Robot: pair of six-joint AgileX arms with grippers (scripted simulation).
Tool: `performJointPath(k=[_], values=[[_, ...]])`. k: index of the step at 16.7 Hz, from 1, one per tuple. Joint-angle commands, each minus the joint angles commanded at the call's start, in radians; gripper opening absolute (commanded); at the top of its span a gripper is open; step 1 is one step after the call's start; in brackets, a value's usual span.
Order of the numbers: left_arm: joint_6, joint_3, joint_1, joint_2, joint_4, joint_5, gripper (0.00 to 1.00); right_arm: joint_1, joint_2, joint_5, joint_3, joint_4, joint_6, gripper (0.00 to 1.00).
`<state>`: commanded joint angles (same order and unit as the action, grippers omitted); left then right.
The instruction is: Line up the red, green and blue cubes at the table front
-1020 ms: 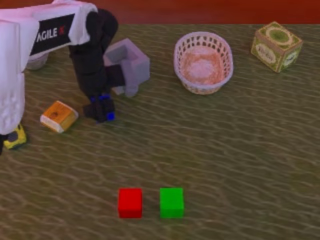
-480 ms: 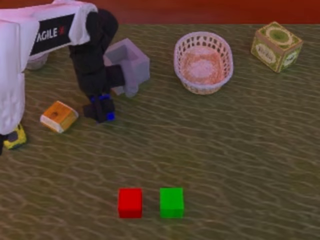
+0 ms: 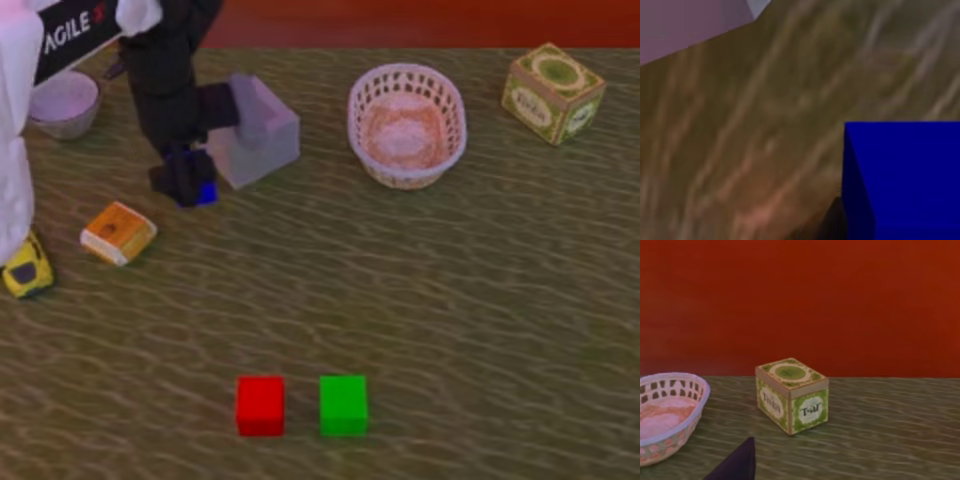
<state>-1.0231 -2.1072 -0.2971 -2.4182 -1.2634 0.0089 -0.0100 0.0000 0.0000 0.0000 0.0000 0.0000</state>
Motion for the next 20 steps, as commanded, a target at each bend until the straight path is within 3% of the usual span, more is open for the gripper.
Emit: performJointPath(k=[6, 9, 20], values=[[0.001, -0.013, -0.006, 0.005, -0.014, 0.0, 0.0, 0.0, 0.0, 0.0, 0.0, 0.0, 0.0, 1.0], [0.043, 0.003, -0.074, 0.021, -0.011, 0.0, 0.0, 0.0, 0.0, 0.0, 0.0, 0.0, 0.0, 1.0], [0.404, 0.169, -0.657, 0.153, 0.013, 0.005, 0.0, 0.0, 0.0, 0.0, 0.0, 0.0, 0.0, 1.0]])
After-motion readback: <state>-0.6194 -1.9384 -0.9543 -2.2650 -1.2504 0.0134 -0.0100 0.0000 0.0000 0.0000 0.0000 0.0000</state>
